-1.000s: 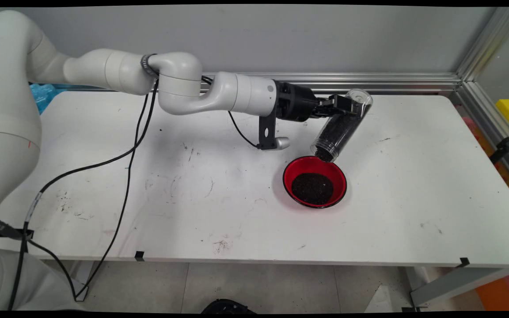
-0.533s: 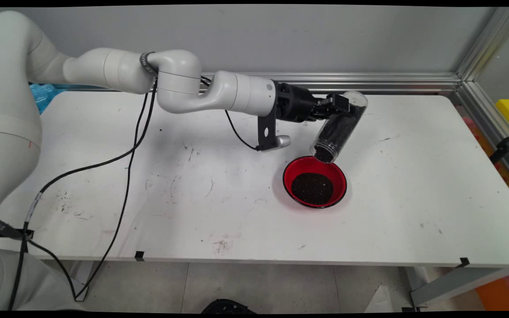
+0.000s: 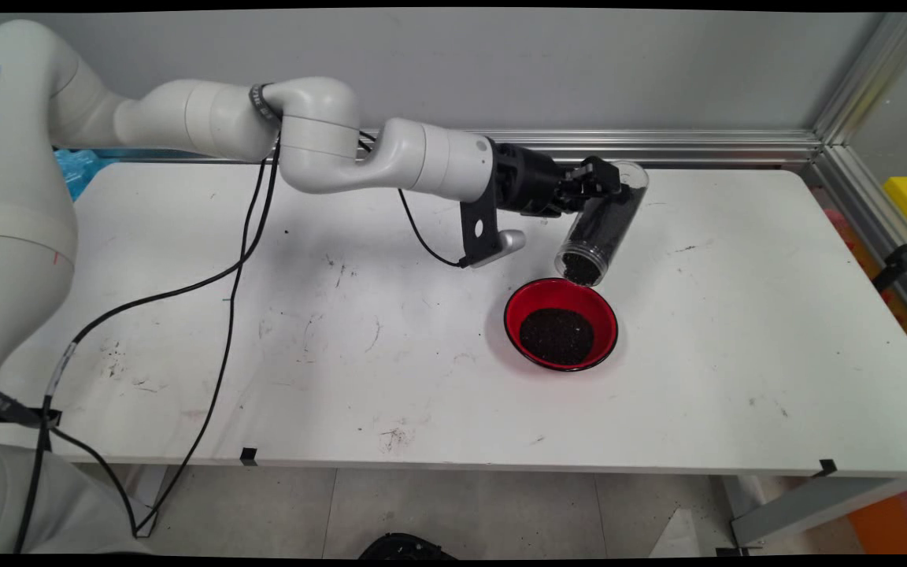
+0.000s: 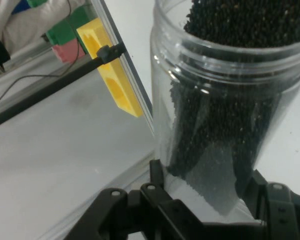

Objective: Pour the black seasoning powder in the red bowl

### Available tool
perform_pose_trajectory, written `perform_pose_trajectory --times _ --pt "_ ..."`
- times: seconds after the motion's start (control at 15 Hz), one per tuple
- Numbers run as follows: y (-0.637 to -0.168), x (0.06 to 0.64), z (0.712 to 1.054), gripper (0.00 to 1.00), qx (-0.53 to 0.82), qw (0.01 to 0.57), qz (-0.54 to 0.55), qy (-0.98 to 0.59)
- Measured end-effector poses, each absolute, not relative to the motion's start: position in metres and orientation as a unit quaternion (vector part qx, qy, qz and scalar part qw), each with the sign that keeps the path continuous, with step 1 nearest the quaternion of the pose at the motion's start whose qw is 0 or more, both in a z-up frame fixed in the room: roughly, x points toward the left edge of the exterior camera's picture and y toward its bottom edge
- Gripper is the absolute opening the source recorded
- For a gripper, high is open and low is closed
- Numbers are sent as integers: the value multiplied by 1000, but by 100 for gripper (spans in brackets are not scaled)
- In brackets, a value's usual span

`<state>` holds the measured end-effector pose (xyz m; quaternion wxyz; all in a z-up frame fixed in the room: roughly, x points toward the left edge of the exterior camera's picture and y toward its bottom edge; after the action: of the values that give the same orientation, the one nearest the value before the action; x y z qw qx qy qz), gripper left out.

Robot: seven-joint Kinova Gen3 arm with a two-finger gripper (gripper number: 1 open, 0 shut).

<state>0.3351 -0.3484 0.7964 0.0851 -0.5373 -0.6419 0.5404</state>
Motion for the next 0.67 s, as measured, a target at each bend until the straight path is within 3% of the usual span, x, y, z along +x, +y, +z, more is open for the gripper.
perform_pose_trajectory --times 0.67 --pt "-351 336 824 0 -487 111 509 -701"
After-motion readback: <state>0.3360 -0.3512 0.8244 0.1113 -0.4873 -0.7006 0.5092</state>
